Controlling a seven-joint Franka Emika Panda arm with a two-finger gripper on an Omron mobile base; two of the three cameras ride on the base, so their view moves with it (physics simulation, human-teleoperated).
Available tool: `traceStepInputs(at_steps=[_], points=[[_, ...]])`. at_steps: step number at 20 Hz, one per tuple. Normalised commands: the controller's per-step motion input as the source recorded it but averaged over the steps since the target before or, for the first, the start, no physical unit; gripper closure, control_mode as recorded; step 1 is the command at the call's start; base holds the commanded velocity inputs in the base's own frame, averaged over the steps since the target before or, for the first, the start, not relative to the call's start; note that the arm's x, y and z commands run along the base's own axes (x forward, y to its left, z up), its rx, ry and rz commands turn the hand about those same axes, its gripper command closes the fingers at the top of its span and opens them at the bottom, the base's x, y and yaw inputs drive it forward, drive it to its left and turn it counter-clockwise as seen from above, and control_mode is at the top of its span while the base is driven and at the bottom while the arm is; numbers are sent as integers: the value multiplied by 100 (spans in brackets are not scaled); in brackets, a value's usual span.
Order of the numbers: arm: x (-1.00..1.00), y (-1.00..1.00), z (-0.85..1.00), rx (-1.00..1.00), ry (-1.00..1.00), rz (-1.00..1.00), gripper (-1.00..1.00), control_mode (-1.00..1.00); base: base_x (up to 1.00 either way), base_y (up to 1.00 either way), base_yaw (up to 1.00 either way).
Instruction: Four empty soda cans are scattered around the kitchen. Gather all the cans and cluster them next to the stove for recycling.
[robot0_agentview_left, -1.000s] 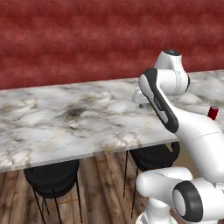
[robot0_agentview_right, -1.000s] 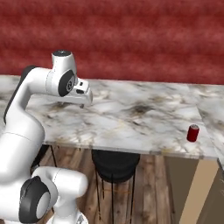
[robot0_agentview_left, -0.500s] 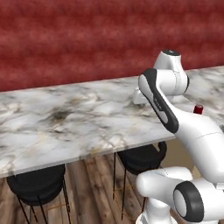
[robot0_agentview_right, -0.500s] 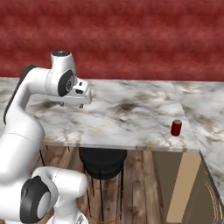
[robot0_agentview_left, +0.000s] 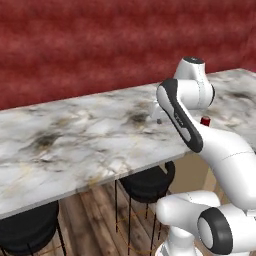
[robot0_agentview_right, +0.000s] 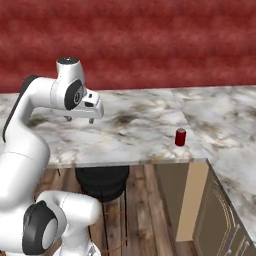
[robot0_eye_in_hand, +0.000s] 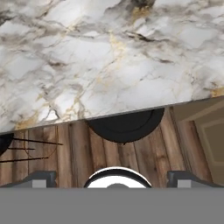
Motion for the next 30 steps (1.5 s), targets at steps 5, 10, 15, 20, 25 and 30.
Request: traceStepInputs(at_steps=[5,10,15,20,25,30], points=[[0,0,0,0,0,0,-100,100,0,-17,-28],[0,0,0,0,0,0,-100,100,1,-14,-27],[0,0,0,0,0,0,-100,100,14,-9,-27],[0,0,0,0,0,0,-100,100,23,-6,-26],[0,0,0,0,0,0,-100,100,25,-2,-24],[0,0,0,0,0,0,-100,100,28,-6,-23]])
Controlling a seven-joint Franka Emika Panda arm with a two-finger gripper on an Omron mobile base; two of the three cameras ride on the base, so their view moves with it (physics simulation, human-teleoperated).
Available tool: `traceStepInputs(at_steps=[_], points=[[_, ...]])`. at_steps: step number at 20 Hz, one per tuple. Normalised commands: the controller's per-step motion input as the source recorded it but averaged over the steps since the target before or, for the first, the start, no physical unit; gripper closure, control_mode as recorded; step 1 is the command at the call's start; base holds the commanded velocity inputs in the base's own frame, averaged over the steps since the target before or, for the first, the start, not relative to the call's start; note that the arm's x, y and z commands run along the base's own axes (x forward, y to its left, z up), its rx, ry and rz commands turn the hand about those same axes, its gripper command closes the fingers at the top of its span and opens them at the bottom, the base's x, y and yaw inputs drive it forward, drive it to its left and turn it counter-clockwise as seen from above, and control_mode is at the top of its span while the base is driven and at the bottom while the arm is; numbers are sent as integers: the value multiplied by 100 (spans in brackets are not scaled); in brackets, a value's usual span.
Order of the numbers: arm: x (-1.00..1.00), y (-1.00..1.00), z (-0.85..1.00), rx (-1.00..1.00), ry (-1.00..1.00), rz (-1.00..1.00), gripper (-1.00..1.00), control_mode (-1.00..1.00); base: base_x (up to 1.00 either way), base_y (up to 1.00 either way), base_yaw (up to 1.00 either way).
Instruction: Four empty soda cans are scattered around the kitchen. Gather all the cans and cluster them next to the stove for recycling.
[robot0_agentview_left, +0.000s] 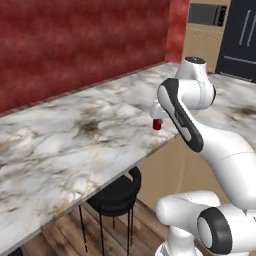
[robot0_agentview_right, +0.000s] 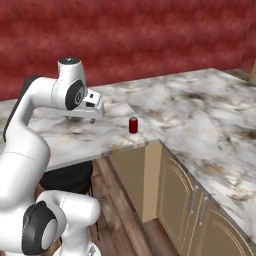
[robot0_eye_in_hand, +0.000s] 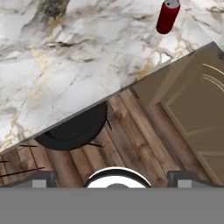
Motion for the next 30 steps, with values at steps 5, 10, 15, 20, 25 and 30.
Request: traceStepInputs(at_steps=[5,10,15,20,25,30], points=[[0,0,0,0,0,0,-100,100,34,-10,-22],[0,0,0,0,0,0,-100,100,51,-4,-20],[0,0,0,0,0,0,-100,100,59,-6,-17],[0,0,0,0,0,0,-100,100,43,-18,-9],[0,0,0,0,0,0,-100,100,37,-23,-5],[0,0,0,0,0,0,-100,100,32,-31,-1]])
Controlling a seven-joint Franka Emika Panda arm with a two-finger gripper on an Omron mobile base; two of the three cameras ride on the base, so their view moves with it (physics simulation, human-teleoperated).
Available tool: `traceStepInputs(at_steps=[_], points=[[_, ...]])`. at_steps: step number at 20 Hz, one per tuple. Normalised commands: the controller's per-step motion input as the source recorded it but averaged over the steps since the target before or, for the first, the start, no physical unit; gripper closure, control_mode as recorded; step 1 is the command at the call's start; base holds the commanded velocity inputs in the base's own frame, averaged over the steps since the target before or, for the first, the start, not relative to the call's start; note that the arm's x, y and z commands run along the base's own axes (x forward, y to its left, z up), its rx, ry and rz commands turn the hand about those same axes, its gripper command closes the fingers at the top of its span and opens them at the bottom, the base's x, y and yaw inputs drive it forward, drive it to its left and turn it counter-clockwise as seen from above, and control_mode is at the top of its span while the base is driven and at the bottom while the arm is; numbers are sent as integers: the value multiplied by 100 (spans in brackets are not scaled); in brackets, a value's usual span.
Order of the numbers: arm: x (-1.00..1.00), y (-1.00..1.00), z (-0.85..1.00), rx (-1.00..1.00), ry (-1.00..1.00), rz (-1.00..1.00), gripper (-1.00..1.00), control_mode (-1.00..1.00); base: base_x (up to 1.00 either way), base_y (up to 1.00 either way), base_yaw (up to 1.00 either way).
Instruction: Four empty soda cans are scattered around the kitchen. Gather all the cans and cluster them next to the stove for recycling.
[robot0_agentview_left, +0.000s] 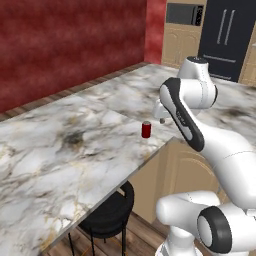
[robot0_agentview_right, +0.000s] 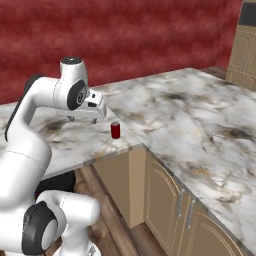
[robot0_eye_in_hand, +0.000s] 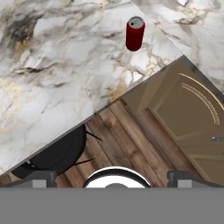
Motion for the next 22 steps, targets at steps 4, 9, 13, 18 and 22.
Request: traceStepInputs(at_steps=[4,9,13,18,22], points=[[0,0,0,0,0,0,-100,100,26,-28,0],[25,-21,0,-1,3,-3,-100,-100,0,0,0],[35,-8,-1,0,5,-5,-100,-100,0,0,0],[23,0,-2,0,0,-9,-100,-100,0,0,0],[3,0,-1,0,1,-2,-100,-100,0,0,0]])
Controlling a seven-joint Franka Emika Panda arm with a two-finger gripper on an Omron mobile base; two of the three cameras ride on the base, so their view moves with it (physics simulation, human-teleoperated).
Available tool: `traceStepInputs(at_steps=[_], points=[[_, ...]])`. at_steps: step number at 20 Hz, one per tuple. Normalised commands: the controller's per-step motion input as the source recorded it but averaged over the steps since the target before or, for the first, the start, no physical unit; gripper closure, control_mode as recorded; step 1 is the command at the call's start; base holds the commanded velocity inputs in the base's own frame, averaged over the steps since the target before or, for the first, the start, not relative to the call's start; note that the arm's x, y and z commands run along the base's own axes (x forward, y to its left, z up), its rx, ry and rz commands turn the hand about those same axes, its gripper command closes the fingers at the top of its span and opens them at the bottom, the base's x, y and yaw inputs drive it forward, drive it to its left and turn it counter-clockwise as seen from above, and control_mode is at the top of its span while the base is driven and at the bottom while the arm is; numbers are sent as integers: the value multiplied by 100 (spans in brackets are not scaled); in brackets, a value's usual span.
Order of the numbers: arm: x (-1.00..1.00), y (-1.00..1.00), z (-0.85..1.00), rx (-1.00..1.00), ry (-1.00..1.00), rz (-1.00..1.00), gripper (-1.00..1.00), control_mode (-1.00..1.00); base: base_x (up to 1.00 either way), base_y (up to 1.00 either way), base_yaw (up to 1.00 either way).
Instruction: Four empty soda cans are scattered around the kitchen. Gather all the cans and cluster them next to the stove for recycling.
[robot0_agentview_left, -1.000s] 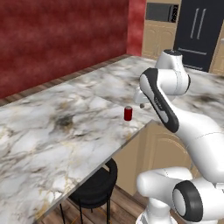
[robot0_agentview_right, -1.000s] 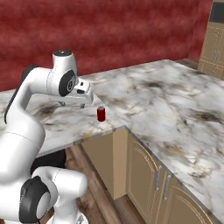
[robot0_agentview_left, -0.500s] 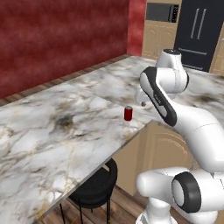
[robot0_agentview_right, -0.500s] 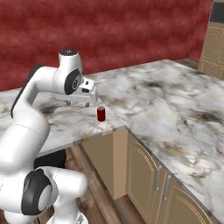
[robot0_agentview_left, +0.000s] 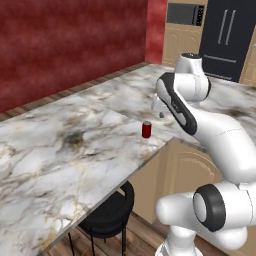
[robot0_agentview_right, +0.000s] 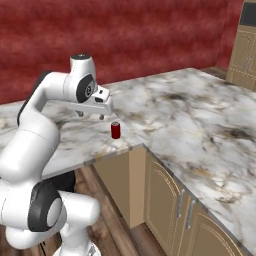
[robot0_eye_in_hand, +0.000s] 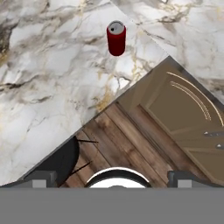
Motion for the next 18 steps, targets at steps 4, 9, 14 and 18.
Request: traceStepInputs(at_steps=[4,9,14,18], points=[[24,0,-8,0,0,0,-100,-100,0,0,0],[30,-1,-13,0,0,0,-100,-100,0,0,0],[25,-6,-21,0,0,0,-100,-100,0,0,0],[17,-1,-28,0,0,0,-100,-100,0,0,0]])
